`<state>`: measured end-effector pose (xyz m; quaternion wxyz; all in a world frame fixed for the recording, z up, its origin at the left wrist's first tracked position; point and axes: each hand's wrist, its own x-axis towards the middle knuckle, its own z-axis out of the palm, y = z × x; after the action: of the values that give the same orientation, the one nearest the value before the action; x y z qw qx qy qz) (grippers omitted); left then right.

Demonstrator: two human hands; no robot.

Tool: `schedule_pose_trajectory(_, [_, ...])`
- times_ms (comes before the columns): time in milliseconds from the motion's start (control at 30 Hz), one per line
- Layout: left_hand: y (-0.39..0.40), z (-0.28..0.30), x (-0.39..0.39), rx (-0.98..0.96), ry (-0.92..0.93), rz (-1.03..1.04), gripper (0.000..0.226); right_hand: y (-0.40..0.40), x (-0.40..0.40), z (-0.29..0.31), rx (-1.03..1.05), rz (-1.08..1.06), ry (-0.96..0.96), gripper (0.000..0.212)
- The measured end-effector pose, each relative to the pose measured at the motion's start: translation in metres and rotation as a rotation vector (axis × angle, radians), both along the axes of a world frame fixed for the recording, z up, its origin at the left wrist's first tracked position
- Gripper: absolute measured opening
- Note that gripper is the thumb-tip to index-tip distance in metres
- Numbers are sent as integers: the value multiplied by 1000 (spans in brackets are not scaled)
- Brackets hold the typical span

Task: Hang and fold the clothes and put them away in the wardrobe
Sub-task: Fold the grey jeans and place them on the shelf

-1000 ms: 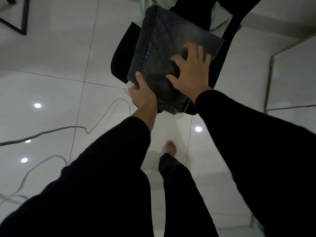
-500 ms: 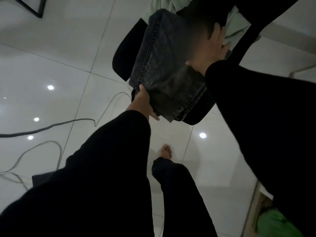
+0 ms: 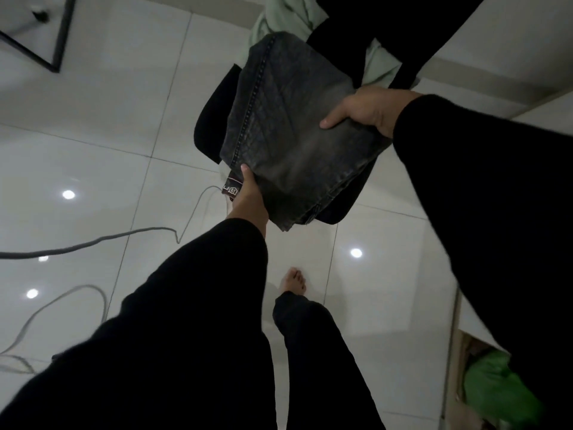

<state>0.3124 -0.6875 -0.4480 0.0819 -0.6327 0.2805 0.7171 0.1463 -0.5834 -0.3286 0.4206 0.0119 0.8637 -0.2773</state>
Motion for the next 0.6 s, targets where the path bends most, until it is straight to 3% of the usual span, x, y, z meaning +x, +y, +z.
schedule_pose_trajectory(67, [-9, 16, 10, 9, 66, 64, 81, 12, 15, 24, -73, -96, -52, 27])
schedule_pose_trajectory(200, [-33, 66, 22, 41, 270, -98, 78, 40, 52, 77, -205, -326, -61, 57])
schedule_pose_trajectory(433, [-35, 190, 16, -37, 553, -622, 50, 96, 147, 175, -408, -752, 209, 48])
schedule_pose_trajectory(600, [14, 268, 10, -173, 687, -980, 56, 151, 216, 232, -445, -1040, 374, 44])
